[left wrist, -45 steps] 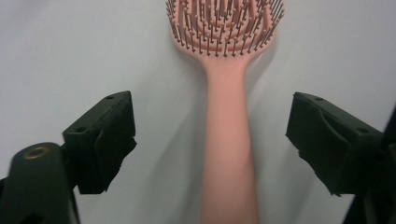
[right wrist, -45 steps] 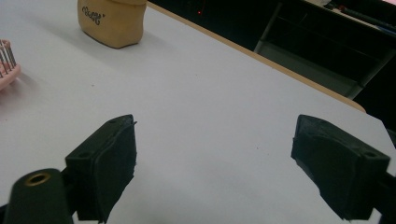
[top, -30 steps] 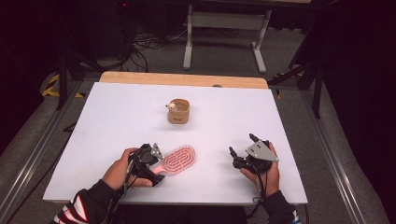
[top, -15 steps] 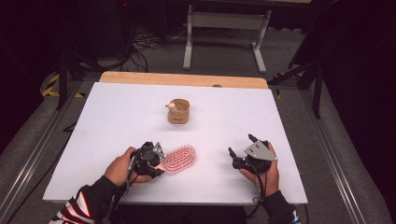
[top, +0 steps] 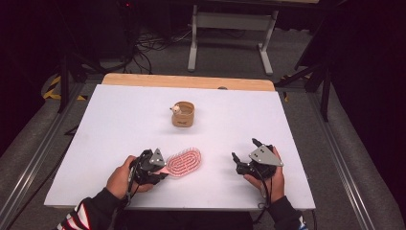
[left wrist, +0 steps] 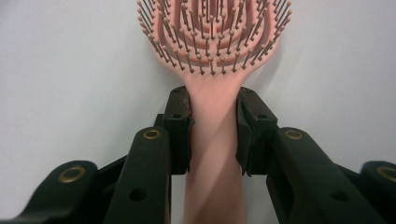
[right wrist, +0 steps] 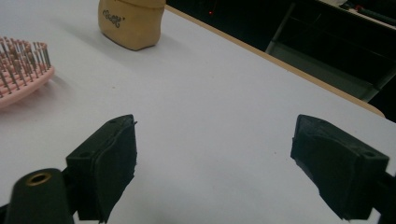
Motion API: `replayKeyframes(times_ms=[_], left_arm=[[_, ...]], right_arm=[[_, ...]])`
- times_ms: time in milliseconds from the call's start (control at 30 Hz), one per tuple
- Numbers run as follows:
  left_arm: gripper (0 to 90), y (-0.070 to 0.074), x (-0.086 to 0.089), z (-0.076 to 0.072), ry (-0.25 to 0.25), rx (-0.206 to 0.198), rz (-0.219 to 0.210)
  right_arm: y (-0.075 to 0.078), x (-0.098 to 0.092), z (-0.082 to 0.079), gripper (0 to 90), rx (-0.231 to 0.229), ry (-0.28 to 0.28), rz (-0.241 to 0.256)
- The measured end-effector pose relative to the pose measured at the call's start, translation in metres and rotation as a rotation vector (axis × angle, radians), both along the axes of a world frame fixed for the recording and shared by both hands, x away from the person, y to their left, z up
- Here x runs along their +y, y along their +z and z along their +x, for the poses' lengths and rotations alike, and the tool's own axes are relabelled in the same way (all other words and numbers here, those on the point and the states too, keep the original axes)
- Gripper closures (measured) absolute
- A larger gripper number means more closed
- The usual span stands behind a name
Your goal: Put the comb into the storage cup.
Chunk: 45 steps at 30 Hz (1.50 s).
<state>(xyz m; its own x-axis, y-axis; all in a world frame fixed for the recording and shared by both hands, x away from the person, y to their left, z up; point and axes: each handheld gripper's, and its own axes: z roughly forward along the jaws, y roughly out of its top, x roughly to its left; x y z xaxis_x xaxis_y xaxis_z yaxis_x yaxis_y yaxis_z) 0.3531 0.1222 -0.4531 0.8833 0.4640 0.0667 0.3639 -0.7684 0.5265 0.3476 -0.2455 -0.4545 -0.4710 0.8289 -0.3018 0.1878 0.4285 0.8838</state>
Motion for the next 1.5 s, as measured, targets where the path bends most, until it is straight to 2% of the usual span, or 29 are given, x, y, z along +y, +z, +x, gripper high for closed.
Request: replayKeyframes(times_ms=[133,267,300,333,667,800,933,1033,1100,1200,1267,1500], left_arm=[[69.5,-0.001,-0.001,-0.004,0.011,-0.067,-0.014],[69.6,0.0,-0.002,-0.005,0.02,-0.125,-0.074],[69.6,0.001,-0.001,-0.006,0.028,-0.13,-0.078],[69.6,0.001,-0.001,-0.006,0.028,-0.148,-0.091],[69.6,0.01,0.01,-0.012,0.095,-0.259,-0.213],[69.6,0.013,0.013,-0.012,0.11,-0.293,-0.249],[69.6,0.015,0.014,-0.012,0.12,-0.317,-0.28],[69.6,0.015,0.014,-0.01,0.135,-0.339,-0.318],[69.6,0.014,0.014,-0.009,0.151,-0.349,-0.358],[69.6,0.013,0.013,-0.007,0.163,-0.374,-0.413],[69.6,0.012,0.012,-0.007,0.166,-0.388,-0.434],[69.6,0.009,0.003,-0.009,0.171,-0.426,-0.477]], right_arm=[[0.003,0.006,-0.004,14.5,-0.004,0.029,0.012],[0.007,0.014,-0.008,14.2,-0.011,0.054,0.025],[0.008,0.015,-0.008,14.1,-0.011,0.055,0.029],[0.01,0.017,-0.009,14.2,-0.012,0.06,0.046],[0.019,0.026,-0.011,13.9,-0.027,0.057,0.111],[0.025,0.031,-0.013,13.8,-0.051,0.048,0.138],[0.031,0.036,-0.012,12.3,-0.047,0.069,0.163],[0.039,0.038,-0.012,11.5,-0.038,0.088,0.223],[0.043,0.04,-0.013,10.5,-0.039,0.098,0.255],[0.047,0.044,-0.012,8.7,-0.038,0.114,0.268],[0.049,0.048,-0.011,7.6,-0.027,0.128,0.276],[0.058,0.059,-0.009,6.4,-0.02,0.167,0.311]])
